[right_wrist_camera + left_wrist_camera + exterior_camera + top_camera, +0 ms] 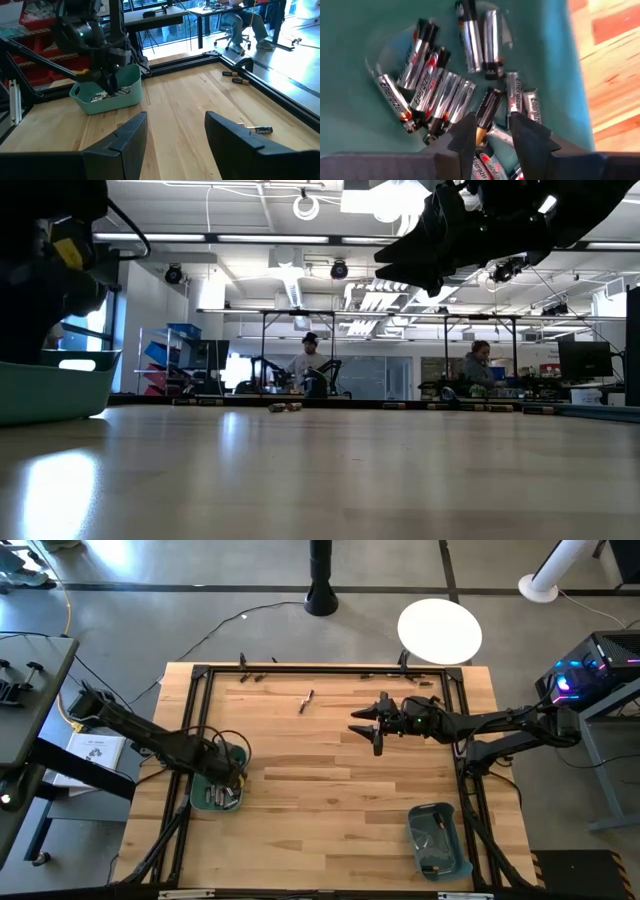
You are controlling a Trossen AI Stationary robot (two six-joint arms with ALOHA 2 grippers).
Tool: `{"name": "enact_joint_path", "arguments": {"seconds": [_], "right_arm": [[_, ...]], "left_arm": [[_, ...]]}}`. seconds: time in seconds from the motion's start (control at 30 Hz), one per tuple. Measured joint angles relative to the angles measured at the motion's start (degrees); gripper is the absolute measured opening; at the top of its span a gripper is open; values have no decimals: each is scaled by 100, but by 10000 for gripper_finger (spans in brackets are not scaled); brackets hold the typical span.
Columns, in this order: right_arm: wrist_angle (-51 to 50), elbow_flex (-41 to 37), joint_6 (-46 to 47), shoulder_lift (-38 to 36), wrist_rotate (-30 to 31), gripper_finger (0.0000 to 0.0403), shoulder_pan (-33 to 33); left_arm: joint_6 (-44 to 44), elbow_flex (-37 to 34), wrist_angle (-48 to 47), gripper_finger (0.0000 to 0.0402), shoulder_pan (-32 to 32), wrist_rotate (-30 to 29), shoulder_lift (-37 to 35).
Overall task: Sort batteries
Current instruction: Put the black battery into the blue bin
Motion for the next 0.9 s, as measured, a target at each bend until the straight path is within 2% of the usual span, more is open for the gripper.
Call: {"name": "enact_joint_path", "arguments": {"seconds": [0.13, 0.5, 0.9], "right_arm": [[-7, 0, 7, 0, 0, 193, -1], [-11, 0, 13, 0, 0, 193, -1], [-13, 0, 14, 0, 0, 193, -1]], "left_arm": [[210, -162, 255, 122, 2, 31, 0], [459, -521, 589, 108, 2, 65, 20], [848, -482, 509, 104, 6, 309, 918]]}}
